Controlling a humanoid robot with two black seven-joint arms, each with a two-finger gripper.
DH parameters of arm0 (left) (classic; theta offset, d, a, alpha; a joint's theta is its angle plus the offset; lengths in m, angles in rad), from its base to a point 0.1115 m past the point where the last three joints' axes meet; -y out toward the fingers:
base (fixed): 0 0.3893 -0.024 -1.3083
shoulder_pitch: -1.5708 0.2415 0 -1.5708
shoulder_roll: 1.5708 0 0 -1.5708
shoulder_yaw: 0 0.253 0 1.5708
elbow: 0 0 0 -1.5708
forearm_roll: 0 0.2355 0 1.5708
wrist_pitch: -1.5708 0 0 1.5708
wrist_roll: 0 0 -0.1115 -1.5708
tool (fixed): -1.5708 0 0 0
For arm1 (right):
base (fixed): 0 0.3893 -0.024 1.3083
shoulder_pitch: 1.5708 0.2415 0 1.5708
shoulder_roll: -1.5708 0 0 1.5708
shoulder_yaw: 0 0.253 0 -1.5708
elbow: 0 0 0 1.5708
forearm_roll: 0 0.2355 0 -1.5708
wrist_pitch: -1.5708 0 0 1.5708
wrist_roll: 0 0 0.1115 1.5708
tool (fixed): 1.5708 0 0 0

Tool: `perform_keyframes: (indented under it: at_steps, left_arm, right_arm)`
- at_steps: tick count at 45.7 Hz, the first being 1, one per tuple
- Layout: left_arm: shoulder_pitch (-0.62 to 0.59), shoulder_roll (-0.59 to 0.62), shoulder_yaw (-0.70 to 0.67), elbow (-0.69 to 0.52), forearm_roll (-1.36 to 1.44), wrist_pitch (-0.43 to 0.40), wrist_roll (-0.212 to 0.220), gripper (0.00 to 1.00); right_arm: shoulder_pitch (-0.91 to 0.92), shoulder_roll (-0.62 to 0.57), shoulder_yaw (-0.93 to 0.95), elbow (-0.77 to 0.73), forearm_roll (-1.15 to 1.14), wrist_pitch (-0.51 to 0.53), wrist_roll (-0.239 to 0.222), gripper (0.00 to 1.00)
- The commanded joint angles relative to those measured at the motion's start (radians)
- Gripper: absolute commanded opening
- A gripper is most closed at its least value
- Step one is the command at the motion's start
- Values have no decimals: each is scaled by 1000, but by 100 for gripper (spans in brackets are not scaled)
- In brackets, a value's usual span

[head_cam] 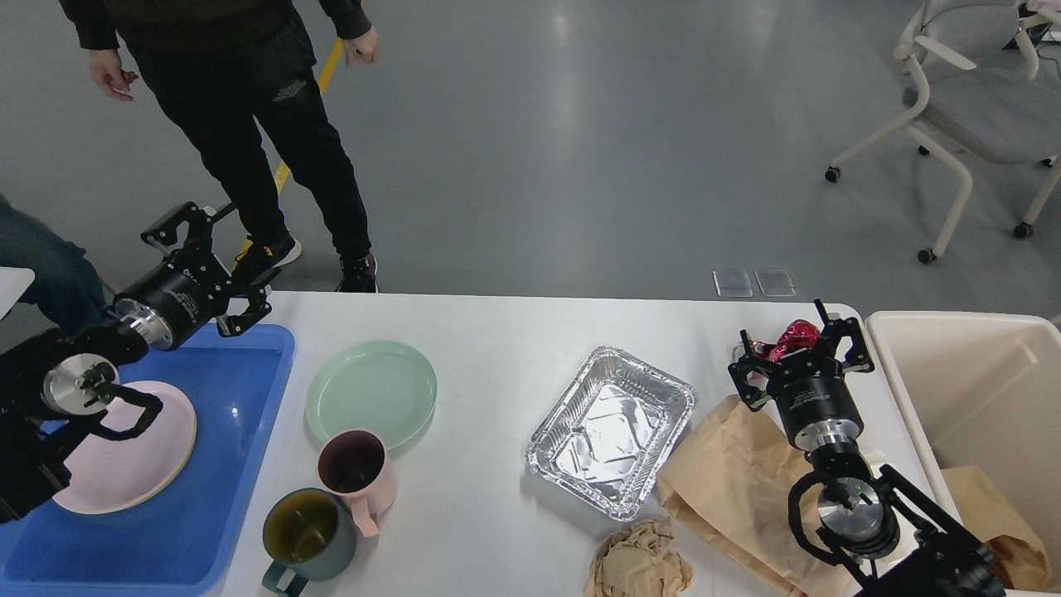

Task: Tidy desktop
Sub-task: 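Lift the left gripper up and away from the blue tray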

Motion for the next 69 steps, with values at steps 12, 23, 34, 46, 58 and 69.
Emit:
perform_keyframes:
  at_steps: [12,23,34,46,58,69]
  left_arm:
    - [-583,-24,896,-12,2,-15,2,96]
    - [-910,-257,1461,-70,0,-100,13,96]
    - [-1356,-496,1797,-430,-18,-272,10,96]
    - [-1615,-572,1875,-760,-92,-319,2,96]
    - [-1850,-605,1928,-1033,-155,-312,-19,96]
    - [-1829,-601,1954,-1040,-161,-324,-16,96]
  right_arm:
    - [0,0,0,2,0,0,1,100]
    - [-2,0,0,2,0,0,1,100]
    - [0,0,0,2,0,0,1,100]
    - [0,0,0,0,0,0,-1,100]
    - [0,0,0,0,0,0,1,100]
    - [0,0,0,2,0,0,1,100]
